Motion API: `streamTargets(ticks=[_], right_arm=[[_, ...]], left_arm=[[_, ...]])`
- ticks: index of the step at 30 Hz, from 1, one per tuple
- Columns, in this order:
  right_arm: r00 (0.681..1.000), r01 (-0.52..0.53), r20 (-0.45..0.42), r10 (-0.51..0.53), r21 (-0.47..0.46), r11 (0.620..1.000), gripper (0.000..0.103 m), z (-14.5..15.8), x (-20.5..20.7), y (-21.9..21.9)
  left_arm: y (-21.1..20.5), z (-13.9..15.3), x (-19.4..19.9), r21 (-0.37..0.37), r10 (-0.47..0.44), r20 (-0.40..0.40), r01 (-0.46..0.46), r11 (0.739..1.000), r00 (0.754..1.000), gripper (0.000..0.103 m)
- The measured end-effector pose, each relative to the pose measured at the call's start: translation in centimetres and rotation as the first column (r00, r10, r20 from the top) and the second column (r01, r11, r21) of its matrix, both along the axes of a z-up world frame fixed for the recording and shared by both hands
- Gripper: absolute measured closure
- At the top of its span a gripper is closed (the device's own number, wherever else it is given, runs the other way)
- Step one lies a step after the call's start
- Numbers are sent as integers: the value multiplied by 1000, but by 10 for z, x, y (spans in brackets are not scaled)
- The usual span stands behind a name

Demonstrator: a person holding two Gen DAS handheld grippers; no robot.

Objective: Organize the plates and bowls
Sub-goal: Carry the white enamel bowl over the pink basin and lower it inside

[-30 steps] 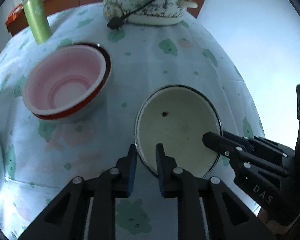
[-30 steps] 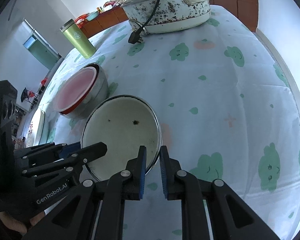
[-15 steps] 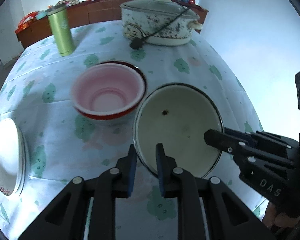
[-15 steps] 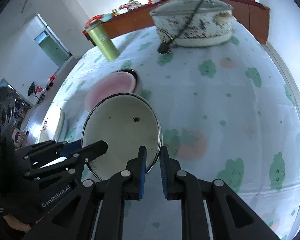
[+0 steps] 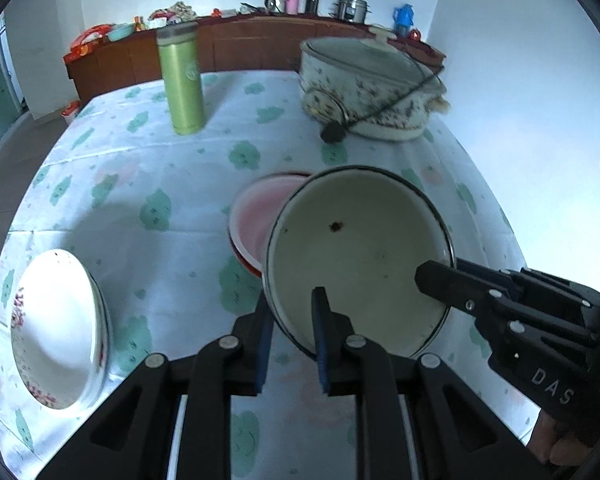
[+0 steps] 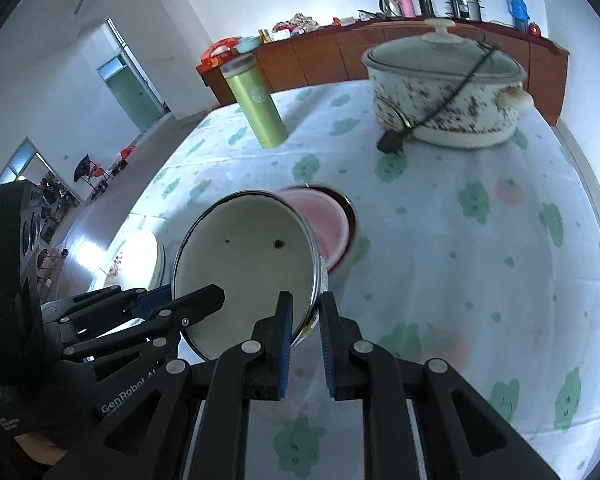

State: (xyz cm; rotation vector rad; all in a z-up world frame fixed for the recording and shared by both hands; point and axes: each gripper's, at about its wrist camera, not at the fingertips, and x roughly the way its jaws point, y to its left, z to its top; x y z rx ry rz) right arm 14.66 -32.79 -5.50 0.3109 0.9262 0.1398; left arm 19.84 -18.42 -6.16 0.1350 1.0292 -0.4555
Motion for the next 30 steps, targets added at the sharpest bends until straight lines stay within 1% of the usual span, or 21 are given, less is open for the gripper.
streamTargets(ticks=[6,10,19,30], right_arm=[[1000,10,23,-11,14,1000,88,6,22,3],[999,22,28,-23,19,1000,88,5,34,2],[998,58,-5,-58,27,998,88,-11,52,-3],[997,65,-32,-64,23,998,88,-23,60,-3]], left_arm=[[2,4,22,-7,21,9,-21,1000,1000,87],[-1,1,35,2,29,15,-29,1000,999,87],[-10,-17,52,25,23,-14,-23,999,1000,87],[-14,-30,60,39,33,-47,-31,999,998,87]])
